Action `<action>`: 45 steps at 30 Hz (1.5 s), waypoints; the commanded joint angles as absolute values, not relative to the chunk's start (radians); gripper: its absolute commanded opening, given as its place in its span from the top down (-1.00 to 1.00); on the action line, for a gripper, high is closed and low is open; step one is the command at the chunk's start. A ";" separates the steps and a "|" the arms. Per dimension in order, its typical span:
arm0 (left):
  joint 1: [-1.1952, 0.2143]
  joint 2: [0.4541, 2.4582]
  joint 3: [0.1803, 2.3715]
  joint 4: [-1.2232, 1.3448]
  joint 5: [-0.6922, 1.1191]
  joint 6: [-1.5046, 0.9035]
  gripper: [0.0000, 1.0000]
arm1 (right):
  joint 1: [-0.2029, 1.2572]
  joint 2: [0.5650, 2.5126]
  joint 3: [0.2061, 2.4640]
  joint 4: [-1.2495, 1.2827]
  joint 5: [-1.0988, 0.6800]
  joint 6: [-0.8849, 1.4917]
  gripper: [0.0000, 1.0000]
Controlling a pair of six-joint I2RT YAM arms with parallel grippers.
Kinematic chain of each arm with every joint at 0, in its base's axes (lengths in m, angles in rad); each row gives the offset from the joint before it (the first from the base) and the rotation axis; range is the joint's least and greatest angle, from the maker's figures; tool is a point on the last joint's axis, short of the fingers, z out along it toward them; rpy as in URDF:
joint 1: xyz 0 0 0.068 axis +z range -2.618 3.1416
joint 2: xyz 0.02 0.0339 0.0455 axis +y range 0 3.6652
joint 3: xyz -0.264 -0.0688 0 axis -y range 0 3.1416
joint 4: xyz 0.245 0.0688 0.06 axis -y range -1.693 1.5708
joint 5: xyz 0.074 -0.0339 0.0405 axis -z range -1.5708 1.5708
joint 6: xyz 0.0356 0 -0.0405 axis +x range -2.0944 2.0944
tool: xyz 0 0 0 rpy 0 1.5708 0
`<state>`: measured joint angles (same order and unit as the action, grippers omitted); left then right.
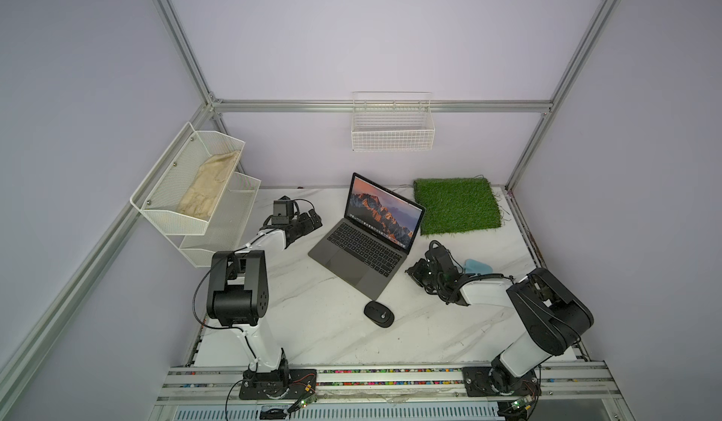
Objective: Insert the wireless mouse receiver into the laptop
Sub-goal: Place the USB plug at the center of the board, then pick up the USB plug at the center of the board.
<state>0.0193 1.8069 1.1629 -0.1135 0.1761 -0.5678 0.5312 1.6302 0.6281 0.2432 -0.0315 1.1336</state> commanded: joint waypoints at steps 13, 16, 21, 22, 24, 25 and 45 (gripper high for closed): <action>0.014 1.786 1.169 -0.123 0.162 -0.590 -1.00 | 0.537 1.620 0.685 -0.022 0.003 1.068 0.43; 0.014 1.792 1.181 -0.133 0.179 -0.594 -1.00 | 0.537 1.590 0.697 -0.007 -0.024 0.989 0.27; 0.015 1.774 1.176 -0.136 0.169 -0.599 -1.00 | 0.537 1.538 0.830 -0.121 -0.068 0.654 0.12; 0.014 1.769 1.173 -0.136 0.162 -0.601 -0.99 | 0.537 1.540 0.862 -0.154 -0.078 0.574 0.11; 0.014 1.756 1.165 -0.141 0.133 -0.611 -1.00 | 0.537 1.555 0.938 -0.239 -0.120 0.392 0.11; 0.014 1.748 1.157 -0.142 0.111 -0.619 -1.00 | 0.537 1.571 0.978 -0.298 -0.127 0.309 0.11; 0.033 1.545 0.971 -0.123 -0.140 -0.698 -1.00 | 0.541 1.914 1.261 -0.710 -0.034 -0.366 0.19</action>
